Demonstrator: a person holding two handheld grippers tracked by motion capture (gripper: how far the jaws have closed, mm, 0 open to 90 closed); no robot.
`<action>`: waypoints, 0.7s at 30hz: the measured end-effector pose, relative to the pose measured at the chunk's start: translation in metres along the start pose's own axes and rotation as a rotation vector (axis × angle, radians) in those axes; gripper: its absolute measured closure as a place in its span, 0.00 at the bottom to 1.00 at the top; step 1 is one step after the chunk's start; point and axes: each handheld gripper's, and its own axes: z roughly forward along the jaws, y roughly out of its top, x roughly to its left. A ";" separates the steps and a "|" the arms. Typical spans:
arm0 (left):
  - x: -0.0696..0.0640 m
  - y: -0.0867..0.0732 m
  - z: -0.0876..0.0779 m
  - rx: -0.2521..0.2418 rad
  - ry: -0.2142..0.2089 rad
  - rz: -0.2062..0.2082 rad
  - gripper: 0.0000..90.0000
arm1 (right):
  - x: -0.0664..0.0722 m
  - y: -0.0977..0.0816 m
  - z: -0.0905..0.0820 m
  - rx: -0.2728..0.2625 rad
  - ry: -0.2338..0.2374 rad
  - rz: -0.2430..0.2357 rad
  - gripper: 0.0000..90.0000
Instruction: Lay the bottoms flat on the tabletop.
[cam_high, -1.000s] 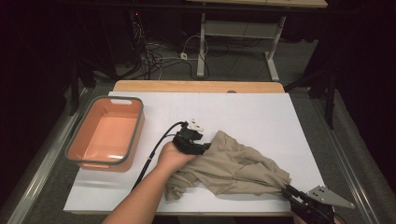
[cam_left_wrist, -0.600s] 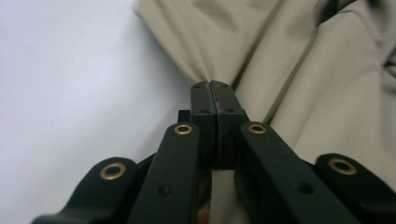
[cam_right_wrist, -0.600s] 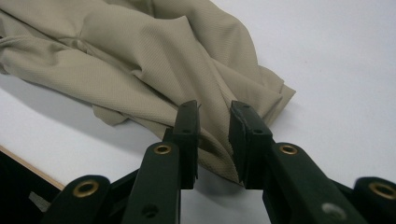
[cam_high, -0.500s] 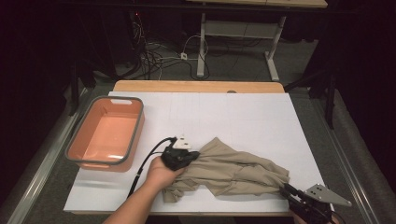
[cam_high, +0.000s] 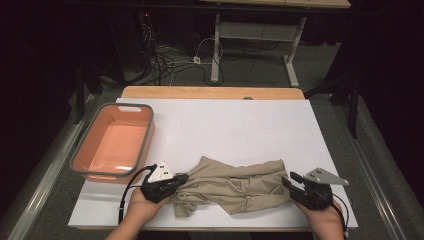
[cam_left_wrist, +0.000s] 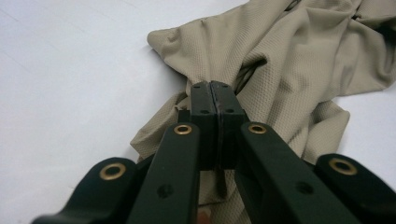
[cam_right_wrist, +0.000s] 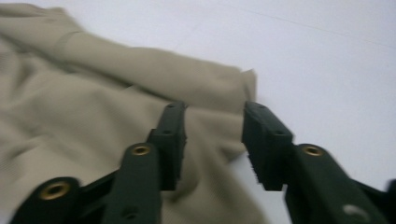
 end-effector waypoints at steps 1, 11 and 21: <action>0.000 -0.001 0.000 0.003 -0.004 0.001 0.96 | -0.004 0.005 0.008 0.018 -0.001 0.020 0.55; 0.001 -0.001 0.003 -0.013 -0.021 -0.013 0.96 | -0.020 0.008 0.057 0.145 0.056 0.034 0.71; -0.012 0.042 -0.032 -0.175 0.036 0.081 0.96 | -0.021 0.035 -0.017 -0.090 0.051 -0.030 0.97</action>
